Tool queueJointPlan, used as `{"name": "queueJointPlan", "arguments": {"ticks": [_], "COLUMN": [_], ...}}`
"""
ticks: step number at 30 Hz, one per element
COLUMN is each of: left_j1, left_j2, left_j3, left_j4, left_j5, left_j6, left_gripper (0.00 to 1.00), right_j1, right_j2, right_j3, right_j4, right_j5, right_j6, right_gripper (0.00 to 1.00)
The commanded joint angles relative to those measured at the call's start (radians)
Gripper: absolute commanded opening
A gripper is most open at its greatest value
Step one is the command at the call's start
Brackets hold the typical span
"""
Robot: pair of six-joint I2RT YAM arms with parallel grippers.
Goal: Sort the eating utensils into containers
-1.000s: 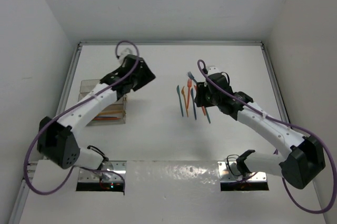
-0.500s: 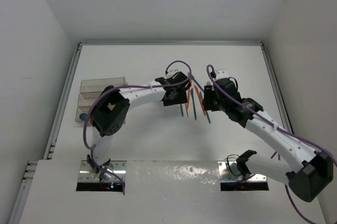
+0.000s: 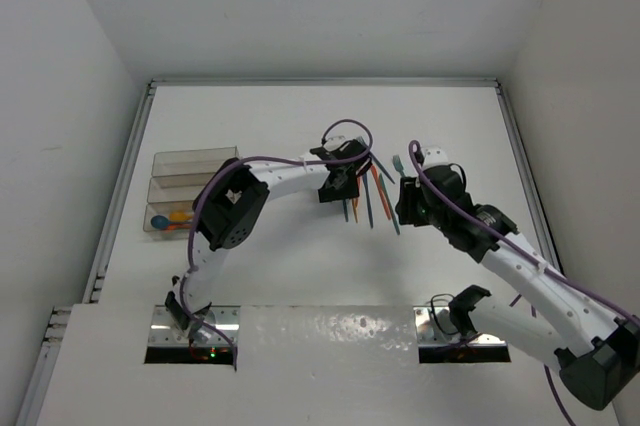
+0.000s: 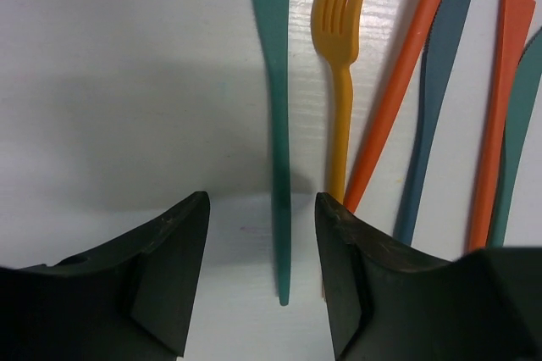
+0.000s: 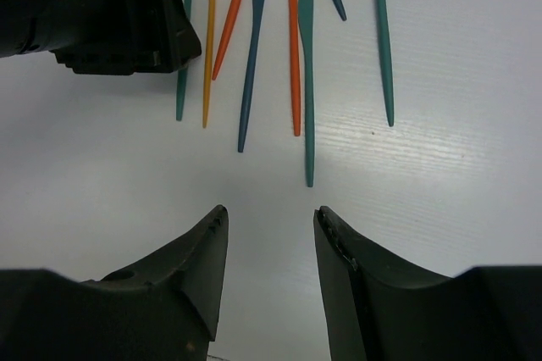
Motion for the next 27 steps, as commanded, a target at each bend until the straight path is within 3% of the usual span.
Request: {"name": "queueJointPlan", "arguments": {"ticks": [1, 12, 18, 27], "left_j1": [-0.017, -0.047, -0.077, -0.072], "left_j2": [0.034, 0.130, 0.156, 0.137], "left_j3": [0.046, 0.041, 0.000, -0.052], "left_j4": [-0.033, -0.171, -0.204, -0.220], "left_j5": [-0.037, -0.102, -0.094, -0.099], "left_j6": [-0.025, -0.056, -0.064, -0.015], "left_gripper": [0.50, 0.36, 0.34, 0.02], "right_j1": [-0.004, -0.004, -0.004, -0.004], "right_j2": [-0.038, -0.093, -0.107, -0.111], "right_j3": [-0.007, -0.040, -0.059, -0.062], "right_j4": [-0.008, -0.007, 0.006, 0.016], "right_j5": [0.011, 0.008, 0.004, -0.024], "right_j6": [-0.005, -0.031, -0.036, -0.034], "right_gripper": [0.46, 0.47, 0.47, 0.47]}}
